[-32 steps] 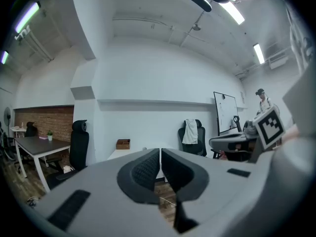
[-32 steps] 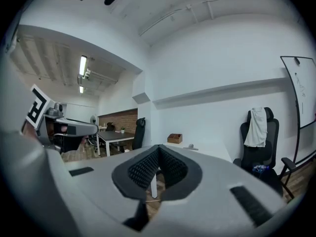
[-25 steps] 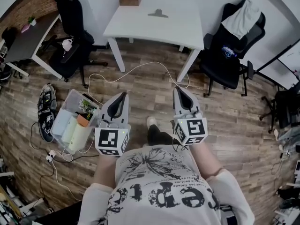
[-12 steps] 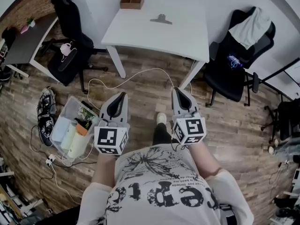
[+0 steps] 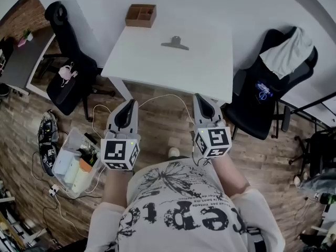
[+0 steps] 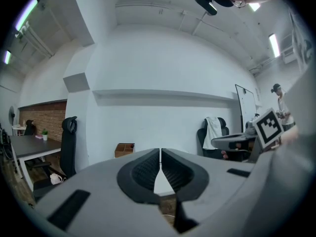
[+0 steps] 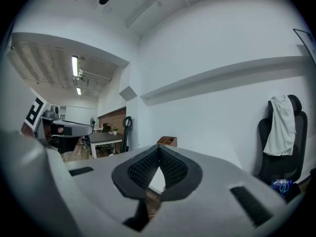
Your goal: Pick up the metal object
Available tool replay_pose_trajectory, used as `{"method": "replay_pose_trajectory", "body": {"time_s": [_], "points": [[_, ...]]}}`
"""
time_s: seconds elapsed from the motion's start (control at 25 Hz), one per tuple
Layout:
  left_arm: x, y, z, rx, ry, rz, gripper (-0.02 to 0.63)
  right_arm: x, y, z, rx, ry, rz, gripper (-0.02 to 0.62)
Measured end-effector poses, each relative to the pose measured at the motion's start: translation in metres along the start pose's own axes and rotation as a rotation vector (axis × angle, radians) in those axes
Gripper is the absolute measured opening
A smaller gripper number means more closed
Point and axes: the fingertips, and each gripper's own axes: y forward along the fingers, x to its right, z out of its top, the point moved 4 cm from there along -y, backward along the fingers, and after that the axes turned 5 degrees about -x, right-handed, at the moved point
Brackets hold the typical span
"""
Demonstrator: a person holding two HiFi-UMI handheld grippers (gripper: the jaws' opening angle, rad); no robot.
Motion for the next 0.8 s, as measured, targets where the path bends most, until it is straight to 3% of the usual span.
{"method": "replay_pose_trajectory", "body": {"time_s": [0.4,0.8], "points": [[-0.022,0.126,0.005,-0.039,-0.019,-0.034,0.012,0.063,0.105,0.005,-0.056,0.004,-0.001,-0.008],[-0.094,0.278,0.031,-0.011,0.007,-0.151,0.012,0.113,0.241,0.024,-0.078,0.011,-0.129,-0.008]]}}
